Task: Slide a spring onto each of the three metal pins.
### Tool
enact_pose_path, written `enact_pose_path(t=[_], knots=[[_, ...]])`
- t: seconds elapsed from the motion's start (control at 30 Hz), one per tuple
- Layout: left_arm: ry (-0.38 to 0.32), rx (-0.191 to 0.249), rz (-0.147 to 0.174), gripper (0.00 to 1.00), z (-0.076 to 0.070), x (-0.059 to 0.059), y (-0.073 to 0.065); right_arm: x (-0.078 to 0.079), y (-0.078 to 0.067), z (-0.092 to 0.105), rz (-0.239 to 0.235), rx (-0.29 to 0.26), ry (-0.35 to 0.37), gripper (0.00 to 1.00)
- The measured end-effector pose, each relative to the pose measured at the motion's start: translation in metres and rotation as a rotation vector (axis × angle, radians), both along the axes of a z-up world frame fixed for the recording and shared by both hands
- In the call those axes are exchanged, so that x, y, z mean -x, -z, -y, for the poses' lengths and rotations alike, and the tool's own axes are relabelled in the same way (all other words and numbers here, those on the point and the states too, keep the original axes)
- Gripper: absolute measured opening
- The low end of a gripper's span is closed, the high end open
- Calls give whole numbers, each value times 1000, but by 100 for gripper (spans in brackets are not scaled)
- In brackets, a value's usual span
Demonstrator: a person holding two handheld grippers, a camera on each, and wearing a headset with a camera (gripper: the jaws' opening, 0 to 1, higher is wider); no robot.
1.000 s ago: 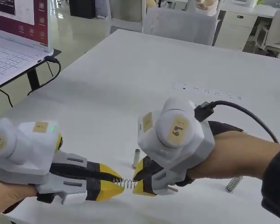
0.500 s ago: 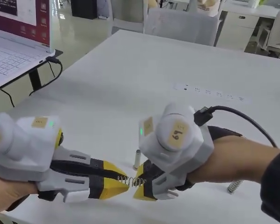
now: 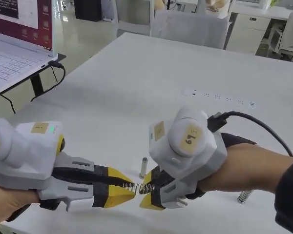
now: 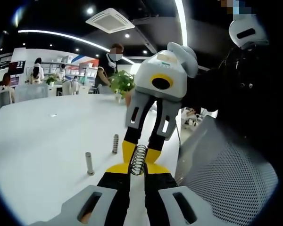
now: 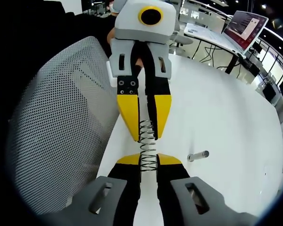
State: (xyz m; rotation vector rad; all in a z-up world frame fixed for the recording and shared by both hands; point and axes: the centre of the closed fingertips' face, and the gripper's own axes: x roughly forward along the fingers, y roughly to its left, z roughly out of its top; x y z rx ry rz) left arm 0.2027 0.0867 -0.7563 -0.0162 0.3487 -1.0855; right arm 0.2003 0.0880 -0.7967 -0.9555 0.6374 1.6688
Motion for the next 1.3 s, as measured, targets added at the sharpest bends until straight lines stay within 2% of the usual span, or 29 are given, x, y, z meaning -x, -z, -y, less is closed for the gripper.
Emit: enact_pose_path(t=[0.27,0.67,1.0,1.07,1.23,1.3], knots=[[2,-20,9,3,0,0,4,1,-8,-1,2,-9,1,9],[18,-49,20,3,3,0,10,4,-20,-5,-21,-16,10,9],[24,-47,38,3,4,0,8,6,-23,-5,-14,2,4,9],[32,-57,48,3,6,1,7,6,-24,-4,-13,10,1,9],[65,-112,79,3,9,3,9,9,-23,-3,-10,30,-13,9],[69,-117,78,3,8,4,9,10,-23,-2,-10,31,-15,9]])
